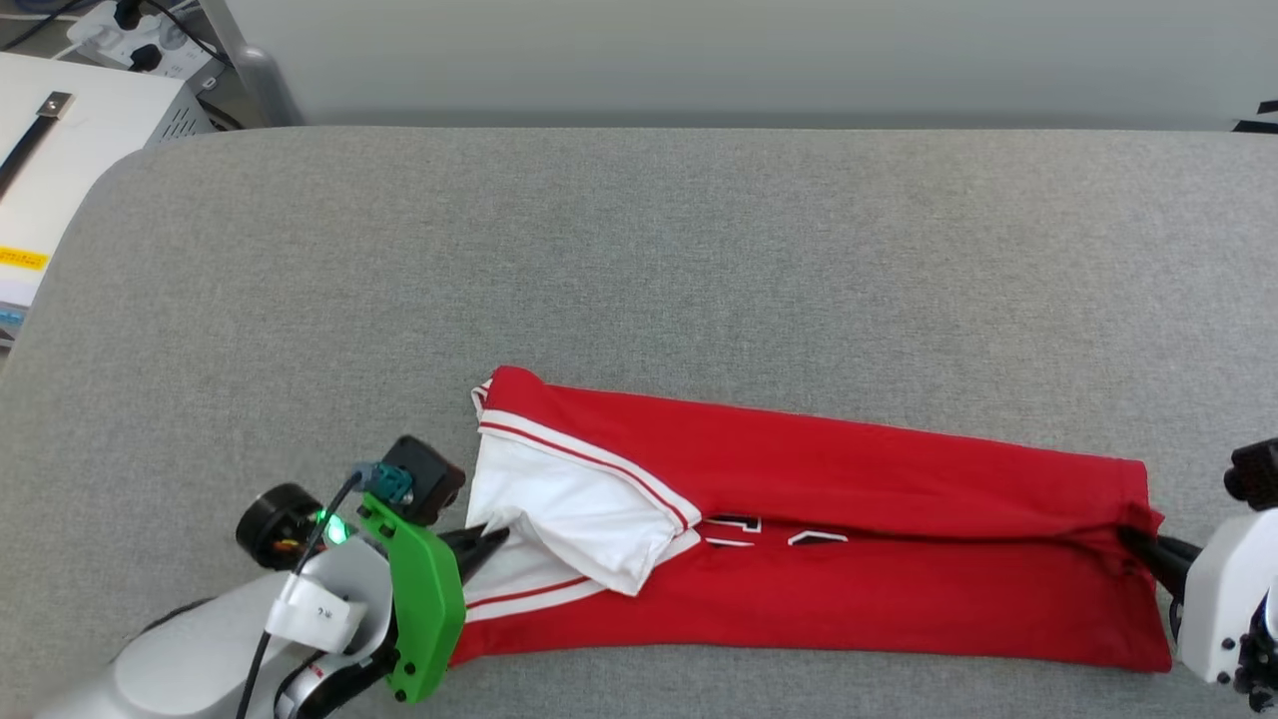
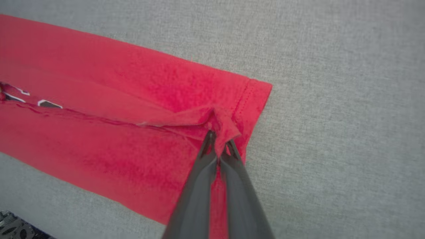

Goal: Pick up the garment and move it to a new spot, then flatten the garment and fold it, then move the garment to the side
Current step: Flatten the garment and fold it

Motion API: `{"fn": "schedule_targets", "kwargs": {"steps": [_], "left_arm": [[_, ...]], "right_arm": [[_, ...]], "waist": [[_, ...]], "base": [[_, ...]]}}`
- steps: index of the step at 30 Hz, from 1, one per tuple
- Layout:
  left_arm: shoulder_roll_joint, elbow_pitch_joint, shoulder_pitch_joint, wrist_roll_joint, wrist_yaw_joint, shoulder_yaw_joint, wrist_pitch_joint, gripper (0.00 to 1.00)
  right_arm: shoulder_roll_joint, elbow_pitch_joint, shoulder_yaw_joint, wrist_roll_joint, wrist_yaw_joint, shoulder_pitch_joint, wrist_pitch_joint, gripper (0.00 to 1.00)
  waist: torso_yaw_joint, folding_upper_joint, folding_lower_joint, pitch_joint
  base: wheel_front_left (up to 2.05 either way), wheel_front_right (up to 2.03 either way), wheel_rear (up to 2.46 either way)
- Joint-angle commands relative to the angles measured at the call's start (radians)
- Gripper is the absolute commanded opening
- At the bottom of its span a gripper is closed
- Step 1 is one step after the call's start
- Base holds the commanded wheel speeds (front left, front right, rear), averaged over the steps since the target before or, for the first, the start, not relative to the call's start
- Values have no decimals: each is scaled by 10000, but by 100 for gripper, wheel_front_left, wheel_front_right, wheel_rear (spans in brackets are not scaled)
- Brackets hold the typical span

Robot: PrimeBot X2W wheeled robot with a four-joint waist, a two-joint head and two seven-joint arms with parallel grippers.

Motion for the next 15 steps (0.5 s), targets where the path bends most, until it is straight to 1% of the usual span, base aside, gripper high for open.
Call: {"fn": "schedule_targets", "kwargs": {"steps": [1,5,7,10,12,13,14,15], "left_arm": [[18,33,309,-180,99,23,-49,0],[-136,335,717,-292,111,23,-122,0],[-247,501,869,-270,48,23,-105,0],[-470,730,1037,-358,-35,23,-245,0],[-560,885,1104,-344,5,47,-400,0],[-591,963,1136,-282,95,77,-565,49],[-610,1001,1159,-224,160,105,-718,100],[-620,1025,1210,-185,254,163,-931,100]], "right_arm": [[115,-19,-43,11,6,255,89,0],[403,302,-46,-42,6,504,232,0],[484,504,47,-130,6,550,271,0],[660,780,135,-115,6,569,166,0],[721,876,154,-123,6,550,-4,0],[749,905,126,-157,6,522,-172,47],[742,887,111,-228,6,506,-329,100],[730,843,66,-316,6,505,-541,100]], "waist": [[12,0,1,77],[24,0,1,242],[24,0,1,303],[33,0,1,327],[27,0,1,261],[19,0,1,196],[16,0,1,132],[7,0,1,37]], "base": [[0,0,0],[0,0,0],[0,0,0],[0,0,0],[0,0,0],[0,0,0],[0,0,0],[0,0,0]]}}
